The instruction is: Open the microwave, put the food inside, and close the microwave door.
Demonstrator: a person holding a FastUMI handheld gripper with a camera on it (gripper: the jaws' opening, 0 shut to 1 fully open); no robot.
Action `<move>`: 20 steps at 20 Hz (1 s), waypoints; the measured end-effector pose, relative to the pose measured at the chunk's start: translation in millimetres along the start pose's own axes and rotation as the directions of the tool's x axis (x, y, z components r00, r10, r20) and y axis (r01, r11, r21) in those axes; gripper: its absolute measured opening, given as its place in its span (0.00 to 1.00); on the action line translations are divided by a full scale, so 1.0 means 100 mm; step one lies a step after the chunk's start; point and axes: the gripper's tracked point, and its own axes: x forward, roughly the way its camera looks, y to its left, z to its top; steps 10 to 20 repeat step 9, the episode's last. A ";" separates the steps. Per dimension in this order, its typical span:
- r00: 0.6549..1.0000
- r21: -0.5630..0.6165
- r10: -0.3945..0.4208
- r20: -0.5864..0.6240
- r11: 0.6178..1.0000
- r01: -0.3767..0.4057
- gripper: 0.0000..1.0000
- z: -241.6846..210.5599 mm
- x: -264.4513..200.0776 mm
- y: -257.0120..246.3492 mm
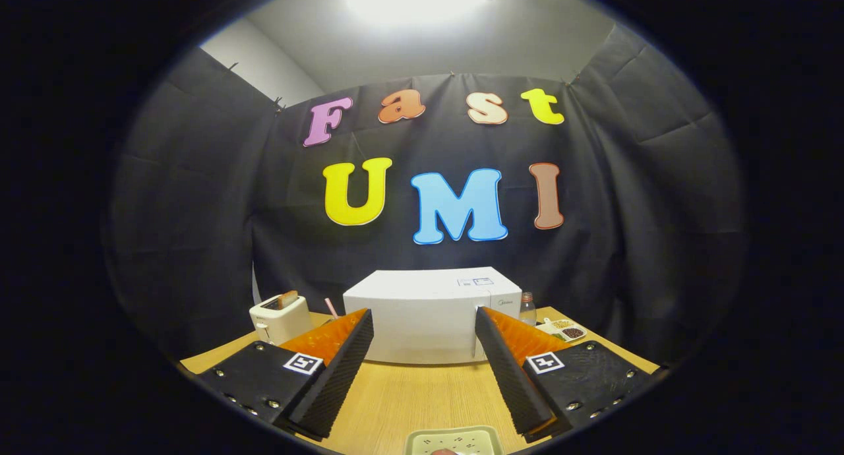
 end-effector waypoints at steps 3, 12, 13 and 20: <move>1.000 0.012 -0.005 -0.008 1.000 0.005 0.97 -0.03 -0.02 -0.01; 1.000 0.012 -0.012 -0.020 1.000 0.012 0.97 -0.09 -0.07 -0.04; 1.000 0.012 -0.012 -0.020 1.000 0.012 0.97 -0.09 -0.07 -0.04; 1.000 0.012 -0.012 -0.020 1.000 0.012 0.97 -0.09 -0.07 -0.04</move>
